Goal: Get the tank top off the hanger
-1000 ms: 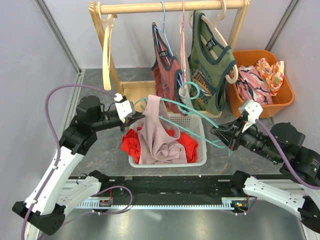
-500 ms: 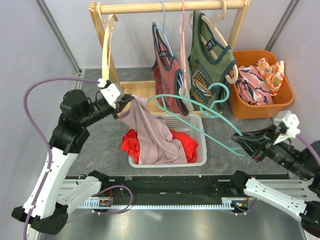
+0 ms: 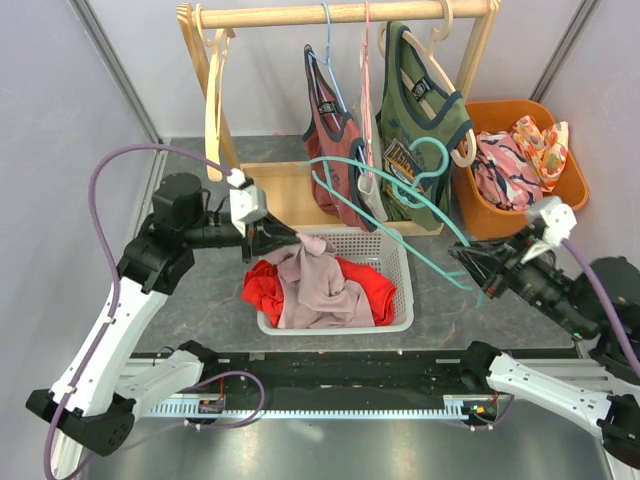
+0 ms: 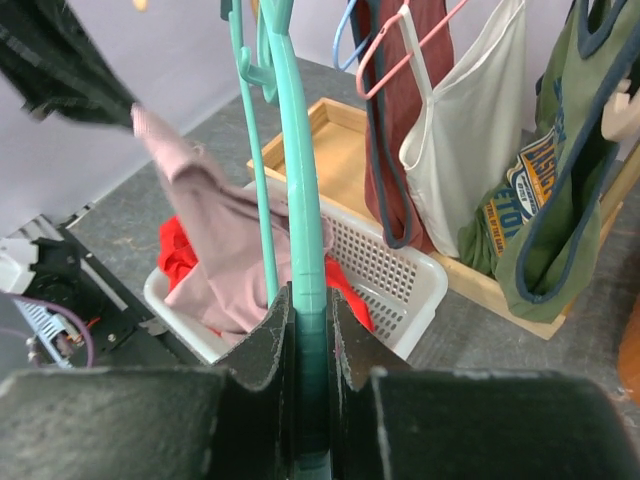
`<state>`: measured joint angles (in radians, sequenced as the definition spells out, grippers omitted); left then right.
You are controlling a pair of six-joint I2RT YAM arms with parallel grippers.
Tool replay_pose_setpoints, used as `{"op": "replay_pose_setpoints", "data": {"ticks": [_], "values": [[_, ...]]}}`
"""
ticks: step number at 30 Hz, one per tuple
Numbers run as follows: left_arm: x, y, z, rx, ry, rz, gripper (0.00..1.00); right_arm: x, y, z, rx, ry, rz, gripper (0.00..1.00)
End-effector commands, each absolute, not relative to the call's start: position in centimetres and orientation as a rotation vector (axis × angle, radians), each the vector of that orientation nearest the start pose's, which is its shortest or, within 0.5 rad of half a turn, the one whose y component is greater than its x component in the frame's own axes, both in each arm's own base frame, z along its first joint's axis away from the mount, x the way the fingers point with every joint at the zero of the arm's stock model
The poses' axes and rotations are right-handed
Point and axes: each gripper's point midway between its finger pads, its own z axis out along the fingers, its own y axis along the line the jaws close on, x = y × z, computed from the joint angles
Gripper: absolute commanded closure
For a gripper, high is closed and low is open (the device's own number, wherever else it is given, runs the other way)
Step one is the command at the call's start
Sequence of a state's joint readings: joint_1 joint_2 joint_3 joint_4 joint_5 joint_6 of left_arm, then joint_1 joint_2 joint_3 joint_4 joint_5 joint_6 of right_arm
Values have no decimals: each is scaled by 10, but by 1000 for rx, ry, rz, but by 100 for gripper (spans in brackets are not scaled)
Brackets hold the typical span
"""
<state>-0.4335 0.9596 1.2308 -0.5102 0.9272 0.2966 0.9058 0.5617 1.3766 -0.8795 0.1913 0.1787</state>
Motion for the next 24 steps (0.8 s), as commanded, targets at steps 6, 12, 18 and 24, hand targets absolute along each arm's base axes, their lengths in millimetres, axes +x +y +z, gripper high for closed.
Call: {"op": "replay_pose_setpoints", "data": {"ticks": [6,12,18,24], "values": [[188,-205,212,1493,1682,-594,48,170,150,438,-421,1603,579,100],[210,-189,191,1508,1900,-391,5,196,156,442,-397,1643,463,100],[212,-191,224,1480,1803,-381,0,218,165,460,-380,1640,377,100],[211,-183,302,1463,1700,-307,0,245,188,486,-343,1601,353,100]]}}
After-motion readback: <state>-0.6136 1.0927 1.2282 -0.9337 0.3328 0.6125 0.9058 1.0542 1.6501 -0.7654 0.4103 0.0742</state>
